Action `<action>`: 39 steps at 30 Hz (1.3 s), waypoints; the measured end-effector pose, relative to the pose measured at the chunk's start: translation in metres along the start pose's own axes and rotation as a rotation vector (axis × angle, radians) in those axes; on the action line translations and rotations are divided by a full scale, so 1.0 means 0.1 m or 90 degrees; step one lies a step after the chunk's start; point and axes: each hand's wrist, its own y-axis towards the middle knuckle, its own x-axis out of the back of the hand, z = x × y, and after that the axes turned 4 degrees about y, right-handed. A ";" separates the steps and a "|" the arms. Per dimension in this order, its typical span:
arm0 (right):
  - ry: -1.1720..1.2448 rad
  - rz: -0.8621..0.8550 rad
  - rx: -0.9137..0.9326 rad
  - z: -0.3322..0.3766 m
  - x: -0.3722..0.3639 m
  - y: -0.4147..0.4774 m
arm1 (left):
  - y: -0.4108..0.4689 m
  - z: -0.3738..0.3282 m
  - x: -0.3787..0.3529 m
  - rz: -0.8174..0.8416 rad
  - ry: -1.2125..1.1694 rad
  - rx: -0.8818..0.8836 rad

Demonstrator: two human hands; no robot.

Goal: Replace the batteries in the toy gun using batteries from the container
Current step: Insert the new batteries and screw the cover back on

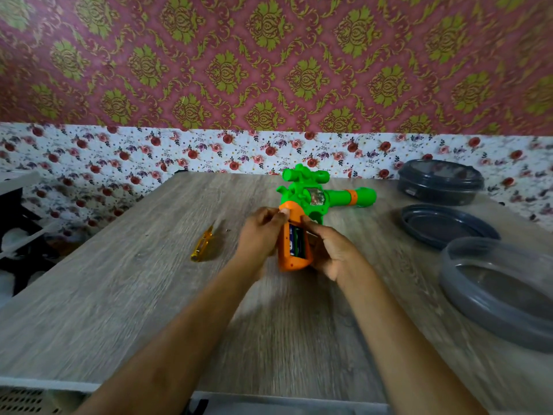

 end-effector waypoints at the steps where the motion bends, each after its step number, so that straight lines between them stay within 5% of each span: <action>1: 0.010 0.009 -0.002 0.00 0.02 0.01 | 0.01 -0.01 0.04 0.008 0.058 -0.002; 5: -0.027 -0.008 -0.002 0.03 0.04 0.01 | 0.07 0.04 0.16 0.024 0.233 -0.043; 8: -0.037 -0.035 0.003 0.03 0.07 0.03 | 0.14 0.12 0.23 -0.099 0.506 -0.148; 11: -0.024 -0.042 0.013 0.04 0.08 0.06 | 0.17 0.14 0.33 -0.165 0.599 -0.172; 19: 0.071 0.057 0.005 0.08 0.11 0.05 | 0.19 0.17 0.34 0.000 0.707 -0.111; 25: 0.037 0.075 -0.014 0.03 0.10 0.07 | 0.19 0.13 0.37 -0.044 0.637 -0.144; 32: 0.084 0.107 -0.032 0.07 0.08 0.02 | 0.20 0.02 0.39 -0.056 0.168 -0.082; 39: 0.062 0.096 -0.054 0.05 0.14 0.06 | 0.14 -0.09 0.41 0.009 -0.061 0.007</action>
